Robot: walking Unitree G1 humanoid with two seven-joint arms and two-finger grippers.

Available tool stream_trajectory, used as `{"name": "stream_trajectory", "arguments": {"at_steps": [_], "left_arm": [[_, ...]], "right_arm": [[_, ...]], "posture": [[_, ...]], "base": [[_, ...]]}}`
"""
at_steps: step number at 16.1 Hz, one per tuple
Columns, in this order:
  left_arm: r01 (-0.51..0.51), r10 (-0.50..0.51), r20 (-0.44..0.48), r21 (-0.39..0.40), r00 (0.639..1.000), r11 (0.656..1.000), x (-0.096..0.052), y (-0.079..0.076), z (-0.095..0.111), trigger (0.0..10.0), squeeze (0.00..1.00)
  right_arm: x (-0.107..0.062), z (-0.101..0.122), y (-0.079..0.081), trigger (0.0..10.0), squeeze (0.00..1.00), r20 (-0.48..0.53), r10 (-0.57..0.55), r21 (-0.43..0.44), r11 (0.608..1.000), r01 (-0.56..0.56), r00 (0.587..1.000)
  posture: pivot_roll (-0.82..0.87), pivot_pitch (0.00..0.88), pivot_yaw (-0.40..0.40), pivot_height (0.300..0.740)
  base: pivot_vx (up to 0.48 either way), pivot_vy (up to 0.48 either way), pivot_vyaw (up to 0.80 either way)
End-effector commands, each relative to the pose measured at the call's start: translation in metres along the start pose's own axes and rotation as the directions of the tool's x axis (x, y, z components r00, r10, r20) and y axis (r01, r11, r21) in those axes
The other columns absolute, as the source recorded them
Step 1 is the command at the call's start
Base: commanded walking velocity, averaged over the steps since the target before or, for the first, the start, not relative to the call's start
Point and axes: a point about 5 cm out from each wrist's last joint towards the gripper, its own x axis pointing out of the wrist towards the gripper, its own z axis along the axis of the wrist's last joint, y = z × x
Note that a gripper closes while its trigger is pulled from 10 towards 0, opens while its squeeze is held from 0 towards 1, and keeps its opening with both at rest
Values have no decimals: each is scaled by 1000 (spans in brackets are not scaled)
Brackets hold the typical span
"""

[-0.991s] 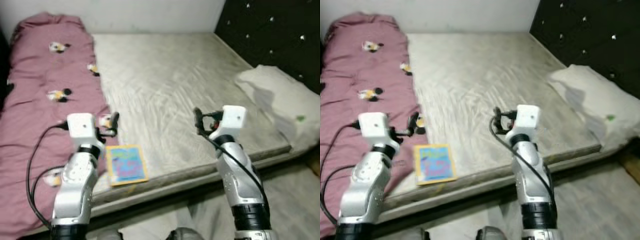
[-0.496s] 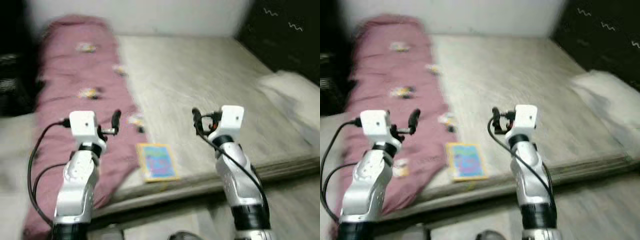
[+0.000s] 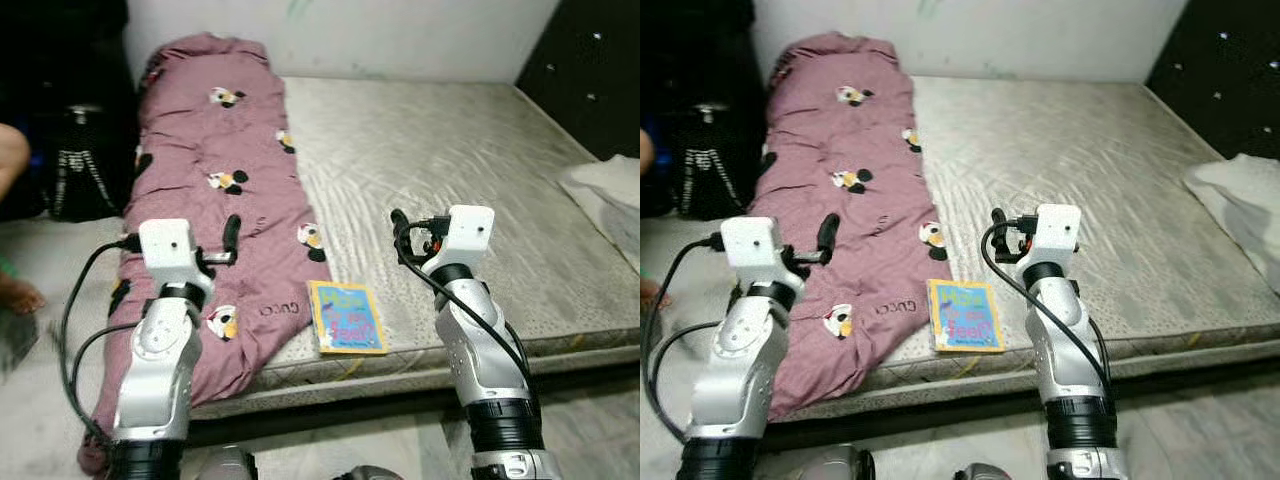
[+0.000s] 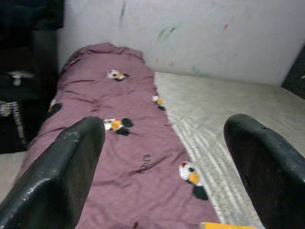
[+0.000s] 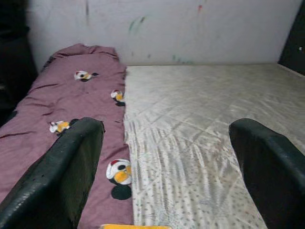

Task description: Clean up the room

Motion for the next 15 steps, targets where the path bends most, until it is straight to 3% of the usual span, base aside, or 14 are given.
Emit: {"name": "stream_trajectory", "arguments": {"at_steps": [1, 5, 9, 13, 15], "left_arm": [[1, -1, 6, 3, 1000, 1000, 4, -1, 0, 10000, 0], [-12, 12, 14, 4, 1000, 1000, 4, 4, 3, 10000, 0], [-81, 83, -29, 58, 996, 995, -10, 22, -10, 10000, 0], [-68, 70, -56, 39, 996, 997, -15, 16, -12, 10000, 0], [-54, 57, -51, 46, 997, 997, -18, 14, -11, 10000, 0]], "right_arm": [[4, 5, -6, 10000, 0, 18, -19, 3, 1000, 19, 1000], [2, 6, -5, 10000, 0, 31, -15, 11, 1000, 15, 999], [-14, -5, -7, 10000, 0, -2, -18, 18, 1000, 18, 1000], [-30, -11, -12, 10000, 0, -34, -34, 14, 999, 34, 999], [-36, -14, -13, 10000, 0, -55, -39, 8, 999, 40, 998]], "posture": [[16, 0, -92, 740], [21, 0, -87, 740], [3, 14, -89, 707], [-22, 79, -85, 659], [-28, 98, -96, 659]], "base": [[0, 0, 0], [0, 0, 0], [0, 0, 0], [0, 0, 0], [0, 0, 0]]}}
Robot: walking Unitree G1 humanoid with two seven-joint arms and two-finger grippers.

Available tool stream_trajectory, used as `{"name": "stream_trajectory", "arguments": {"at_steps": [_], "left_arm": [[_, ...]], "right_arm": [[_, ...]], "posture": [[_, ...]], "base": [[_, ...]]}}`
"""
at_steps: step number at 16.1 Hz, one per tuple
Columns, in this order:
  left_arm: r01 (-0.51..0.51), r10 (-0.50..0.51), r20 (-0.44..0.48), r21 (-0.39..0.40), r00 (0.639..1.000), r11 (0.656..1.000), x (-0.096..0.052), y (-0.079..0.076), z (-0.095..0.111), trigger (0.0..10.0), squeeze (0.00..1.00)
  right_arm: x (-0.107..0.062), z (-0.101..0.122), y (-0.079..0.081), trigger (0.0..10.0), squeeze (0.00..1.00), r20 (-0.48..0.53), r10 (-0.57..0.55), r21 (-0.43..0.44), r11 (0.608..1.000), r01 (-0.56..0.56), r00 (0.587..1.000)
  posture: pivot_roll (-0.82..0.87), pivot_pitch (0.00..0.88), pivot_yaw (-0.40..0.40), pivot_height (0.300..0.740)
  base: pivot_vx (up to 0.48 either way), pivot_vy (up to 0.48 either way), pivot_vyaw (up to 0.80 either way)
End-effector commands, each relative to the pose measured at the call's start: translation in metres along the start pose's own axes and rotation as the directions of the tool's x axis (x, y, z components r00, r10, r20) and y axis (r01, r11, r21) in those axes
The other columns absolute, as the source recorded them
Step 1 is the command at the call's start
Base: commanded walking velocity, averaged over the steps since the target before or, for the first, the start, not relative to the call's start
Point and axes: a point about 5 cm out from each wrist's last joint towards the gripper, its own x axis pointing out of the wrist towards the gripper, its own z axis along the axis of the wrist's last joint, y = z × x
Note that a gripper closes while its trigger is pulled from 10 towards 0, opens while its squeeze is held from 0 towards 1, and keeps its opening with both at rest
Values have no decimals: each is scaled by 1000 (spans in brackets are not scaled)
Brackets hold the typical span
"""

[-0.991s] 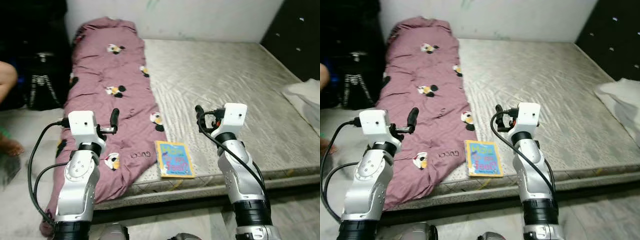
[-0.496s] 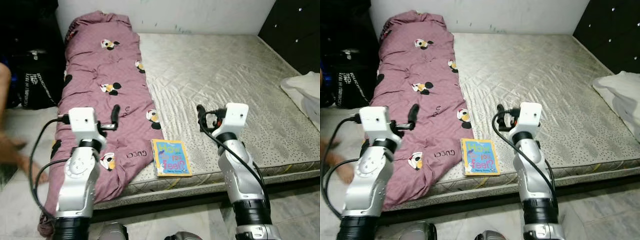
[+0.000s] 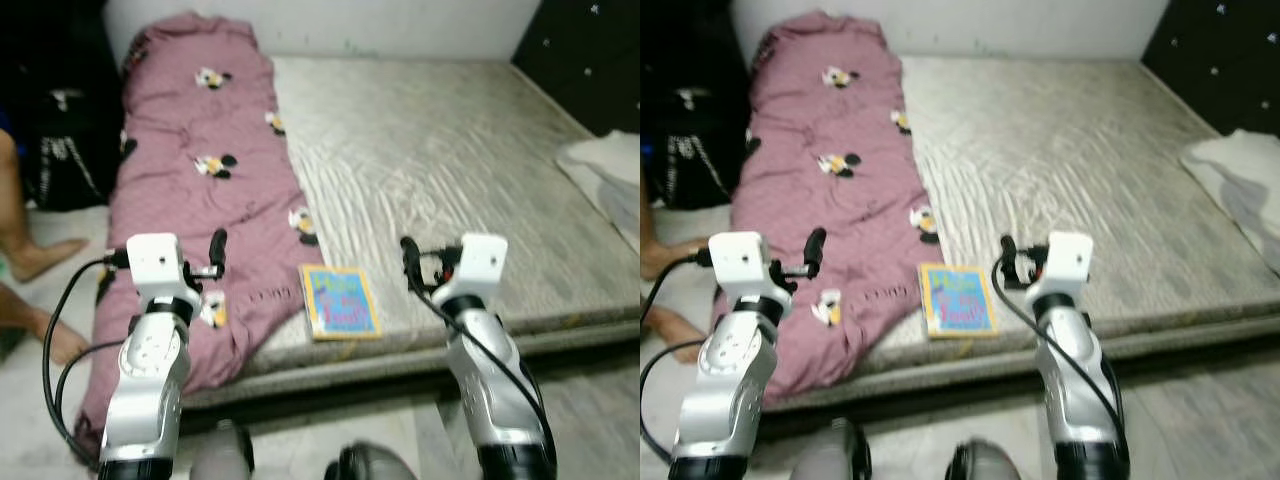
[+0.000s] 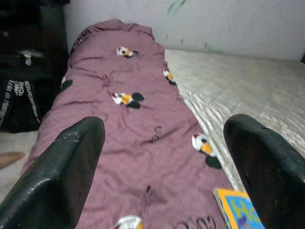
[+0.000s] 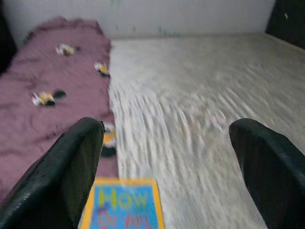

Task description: Clean up the room

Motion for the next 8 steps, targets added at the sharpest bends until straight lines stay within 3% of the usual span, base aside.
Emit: {"name": "stream_trajectory", "arguments": {"at_steps": [1, 8], "left_arm": [[10, -10, -4, 6, 1000, 1000, -3, -2, -1, 10000, 0], [-18, 18, -20, -2, 1000, 1000, -9, 2, -2, 10000, 0]], "right_arm": [[-3, 3, -3, 10000, 0, -1, -9, -9, 1000, 9, 1000], [0, 7, 0, 10000, 0, -9, 14, -23, 1000, -14, 1000]], "posture": [[-26, 102, -99, 659], [-16, 111, -106, 659]], "base": [[0, 0, 0], [0, 0, 0]]}}
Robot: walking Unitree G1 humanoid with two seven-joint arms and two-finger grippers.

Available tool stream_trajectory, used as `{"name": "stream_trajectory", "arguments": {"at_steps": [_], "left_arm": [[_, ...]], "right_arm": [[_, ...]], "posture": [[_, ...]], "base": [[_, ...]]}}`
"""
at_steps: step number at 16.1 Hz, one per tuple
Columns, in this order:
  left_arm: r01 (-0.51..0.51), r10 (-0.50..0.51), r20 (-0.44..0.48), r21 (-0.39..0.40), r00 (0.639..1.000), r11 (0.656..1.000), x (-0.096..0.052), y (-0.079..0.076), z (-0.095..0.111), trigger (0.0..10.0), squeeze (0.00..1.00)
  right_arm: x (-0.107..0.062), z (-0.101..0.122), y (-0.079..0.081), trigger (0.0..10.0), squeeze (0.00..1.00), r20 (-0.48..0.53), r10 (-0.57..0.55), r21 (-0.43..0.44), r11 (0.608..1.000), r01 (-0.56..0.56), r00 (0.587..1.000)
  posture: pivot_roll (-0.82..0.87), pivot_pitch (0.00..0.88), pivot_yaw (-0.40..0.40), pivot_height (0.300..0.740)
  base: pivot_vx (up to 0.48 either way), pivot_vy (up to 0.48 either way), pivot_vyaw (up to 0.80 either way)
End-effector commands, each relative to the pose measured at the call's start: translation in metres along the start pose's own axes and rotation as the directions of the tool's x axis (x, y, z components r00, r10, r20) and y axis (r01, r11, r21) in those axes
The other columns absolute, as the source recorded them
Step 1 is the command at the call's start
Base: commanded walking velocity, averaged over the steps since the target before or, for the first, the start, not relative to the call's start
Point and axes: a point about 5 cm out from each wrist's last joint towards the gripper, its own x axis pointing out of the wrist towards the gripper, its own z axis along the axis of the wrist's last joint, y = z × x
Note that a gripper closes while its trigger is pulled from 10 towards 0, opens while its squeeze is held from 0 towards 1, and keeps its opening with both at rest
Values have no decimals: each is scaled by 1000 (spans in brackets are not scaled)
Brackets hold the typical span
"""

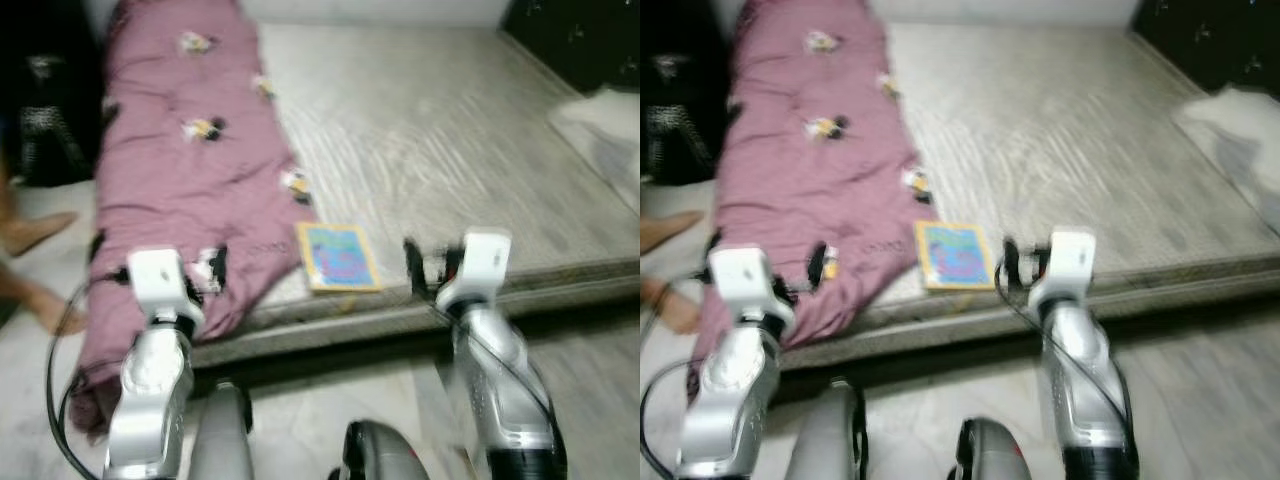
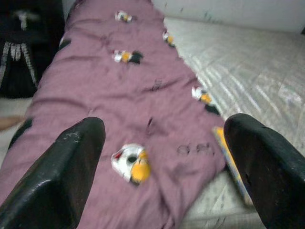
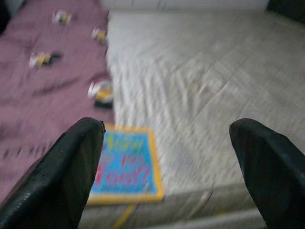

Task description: Clean up the room

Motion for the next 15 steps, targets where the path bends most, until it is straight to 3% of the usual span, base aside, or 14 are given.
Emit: {"name": "stream_trajectory", "arguments": {"at_steps": [1, 4, 15], "left_arm": [[6, -6, 30, 4, 1000, 1000, 3, 0, 8, 10000, 0], [16, -16, 35, 3, 999, 1000, 3, 0, 10, 10000, 0], [58, -57, 24, -13, 998, 998, 4, -5, 11, 10000, 0]], "right_arm": [[1, 5, -1, 10000, 0, 16, -1, -6, 1000, 1, 1000], [1, 7, -1, 10000, 0, 18, 2, -12, 1000, -1, 1000], [1, 13, 2, 10000, 0, 45, 7, -32, 999, -6, 999]], "posture": [[-16, 113, -106, 659], [-15, 122, -104, 659], [-19, 129, -98, 659]], "base": [[0, 0, 0], [110, 0, 0], [415, 0, 0]]}}
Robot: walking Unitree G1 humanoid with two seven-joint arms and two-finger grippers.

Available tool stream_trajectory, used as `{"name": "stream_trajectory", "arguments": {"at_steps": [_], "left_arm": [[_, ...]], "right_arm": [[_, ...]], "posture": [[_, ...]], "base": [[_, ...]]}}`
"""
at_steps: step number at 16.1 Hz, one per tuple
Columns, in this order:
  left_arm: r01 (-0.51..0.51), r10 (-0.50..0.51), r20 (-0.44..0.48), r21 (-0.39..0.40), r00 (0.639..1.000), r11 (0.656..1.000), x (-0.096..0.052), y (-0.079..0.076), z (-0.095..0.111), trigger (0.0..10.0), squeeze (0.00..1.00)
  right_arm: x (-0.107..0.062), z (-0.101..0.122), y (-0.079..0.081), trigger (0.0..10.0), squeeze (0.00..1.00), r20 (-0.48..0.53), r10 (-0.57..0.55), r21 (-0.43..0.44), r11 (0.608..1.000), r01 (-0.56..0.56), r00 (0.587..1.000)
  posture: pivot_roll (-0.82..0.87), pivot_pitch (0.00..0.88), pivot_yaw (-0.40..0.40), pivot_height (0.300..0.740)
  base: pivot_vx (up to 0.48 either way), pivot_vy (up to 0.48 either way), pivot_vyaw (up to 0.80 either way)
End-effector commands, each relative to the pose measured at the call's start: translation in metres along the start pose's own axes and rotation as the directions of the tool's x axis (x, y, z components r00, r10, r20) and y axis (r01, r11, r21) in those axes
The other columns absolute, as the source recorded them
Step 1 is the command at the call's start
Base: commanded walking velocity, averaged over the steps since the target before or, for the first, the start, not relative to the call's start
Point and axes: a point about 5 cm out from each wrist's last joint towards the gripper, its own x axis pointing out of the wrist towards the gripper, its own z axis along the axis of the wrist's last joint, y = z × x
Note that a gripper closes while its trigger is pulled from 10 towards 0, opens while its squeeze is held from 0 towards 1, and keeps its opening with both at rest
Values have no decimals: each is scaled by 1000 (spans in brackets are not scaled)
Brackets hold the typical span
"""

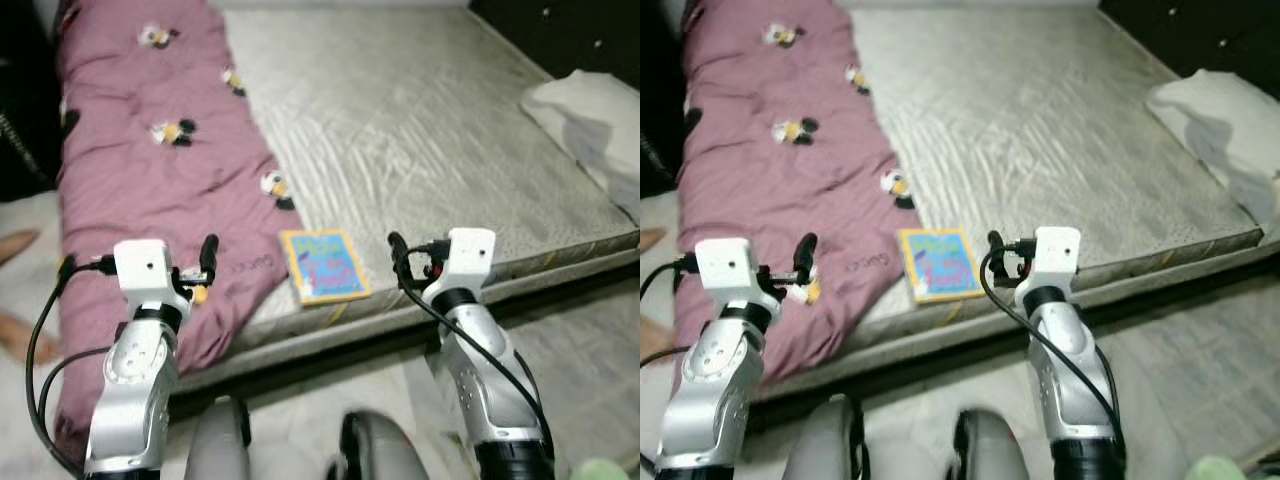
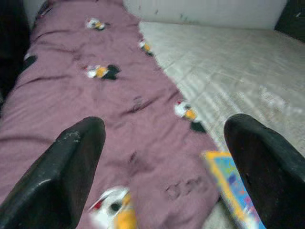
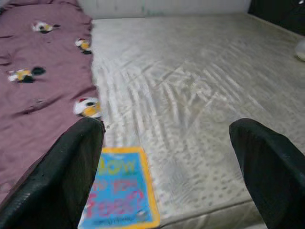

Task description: Clean up the room

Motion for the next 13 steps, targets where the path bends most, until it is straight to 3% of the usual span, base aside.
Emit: {"name": "stream_trajectory", "arguments": {"at_steps": [1, 5, 7, 9, 13], "left_arm": [[29, -30, -15, -15, 999, 999, 0, -9, -3, 10000, 0], [19, -19, -34, -27, 999, 999, 4, -8, -5, 10000, 0], [-4, -1, -83, -57, 997, 998, 13, -7, -12, 10000, 0], [-13, 1, -147, -77, 989, 997, 21, -8, -18, 10000, 0], [35, -50, -165, -93, 985, 995, 30, -9, -20, 10000, 0]], "right_arm": [[-4, 0, -9, 10000, 0, -4, -30, -14, 999, 30, 1000], [-2, -2, -10, 10000, 0, -18, -31, -19, 999, 31, 999], [-1, -3, -13, 10000, 0, -31, -35, -26, 999, 34, 999], [-3, -4, -12, 10000, 0, -35, -30, -19, 999, 29, 999], [-7, -4, -12, 10000, 0, -35, -35, -19, 999, 35, 999]], "posture": [[-19, 129, -98, 659], [-22, 142, -104, 659], [-22, 146, -104, 659], [-28, 150, -103, 634], [-42, 152, -95, 589]], "base": [[409, 0, 0], [68, 0, 0], [0, 0, 0], [0, 0, 0], [0, 0, 0]]}}
